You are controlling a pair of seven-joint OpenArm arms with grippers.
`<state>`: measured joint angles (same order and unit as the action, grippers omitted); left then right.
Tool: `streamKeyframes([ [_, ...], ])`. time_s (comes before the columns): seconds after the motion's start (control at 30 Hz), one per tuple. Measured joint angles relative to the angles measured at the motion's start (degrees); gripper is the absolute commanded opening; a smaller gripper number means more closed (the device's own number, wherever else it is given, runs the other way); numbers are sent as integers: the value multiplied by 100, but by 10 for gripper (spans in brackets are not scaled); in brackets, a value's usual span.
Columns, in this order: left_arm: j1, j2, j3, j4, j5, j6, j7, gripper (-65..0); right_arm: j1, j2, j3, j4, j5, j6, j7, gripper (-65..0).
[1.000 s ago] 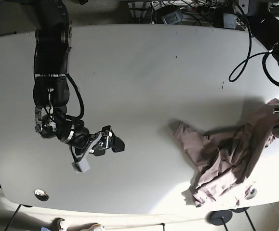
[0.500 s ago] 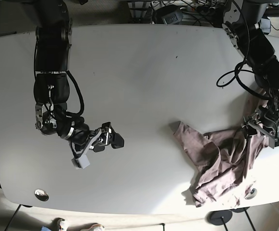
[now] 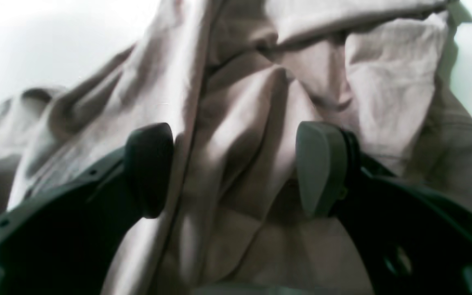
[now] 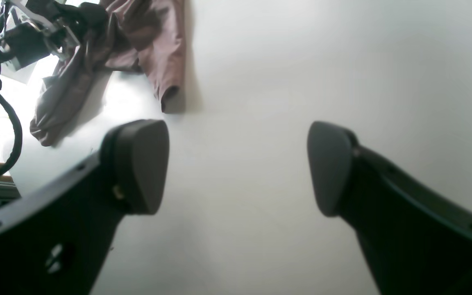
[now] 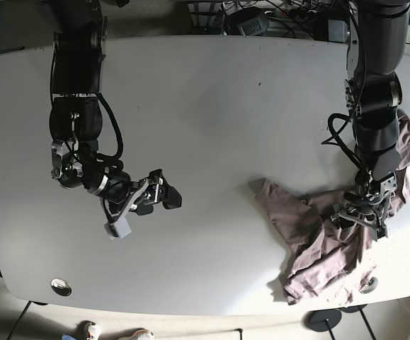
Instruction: Fold the T-shirt properly
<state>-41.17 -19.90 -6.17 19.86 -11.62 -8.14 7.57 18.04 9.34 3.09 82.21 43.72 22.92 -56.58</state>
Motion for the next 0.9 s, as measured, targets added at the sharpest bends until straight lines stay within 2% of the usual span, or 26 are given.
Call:
streamKeyframes([
  [0.13,68,61,387,-210,-7,37,-42,-217,-105,-9,302,175,-4,-2,-4,-147],
  [0.2,173,170,407,-175,2,48,-280,-237,-87,-15,323,186,-2,0,0,-147],
  [0.23,229,197,409,-157,0,48,-367,-278,-87,-20,306,186,0,0,-4,-147],
  [0.27,280,197,409,-146,0,46,-404,-347,-87,-31,297,186,0,2,-4,-147],
  [0.37,494,293,564,-35,-55,15,-669,-608,-101,2,310,186,-7,0,-4,-147],
  [0.4,588,304,841,109,-68,-181,-706,-649,-101,2,308,186,-4,-2,-2,-147],
  [0.47,800,323,1508,553,-131,-938,-656,-650,-101,33,385,186,2,4,-11,-147],
  [0.5,1003,459,1873,927,-173,-1003,-654,-650,-101,70,531,186,-4,0,-7,-147],
  [0.57,1307,682,2166,1386,-153,-975,-549,-650,-146,136,719,210,0,0,7,-147],
  [0.67,1799,896,2673,2020,-227,-966,-743,-650,-319,330,1036,256,-28,2,-28,-147],
  [0.77,2306,911,3086,2822,-223,-855,-358,-650,-413,422,1032,439,15,13,-68,-147],
  [0.9,3362,977,3792,4275,-219,-839,-170,-650,-619,461,1147,778,26,66,-68,-147],
])
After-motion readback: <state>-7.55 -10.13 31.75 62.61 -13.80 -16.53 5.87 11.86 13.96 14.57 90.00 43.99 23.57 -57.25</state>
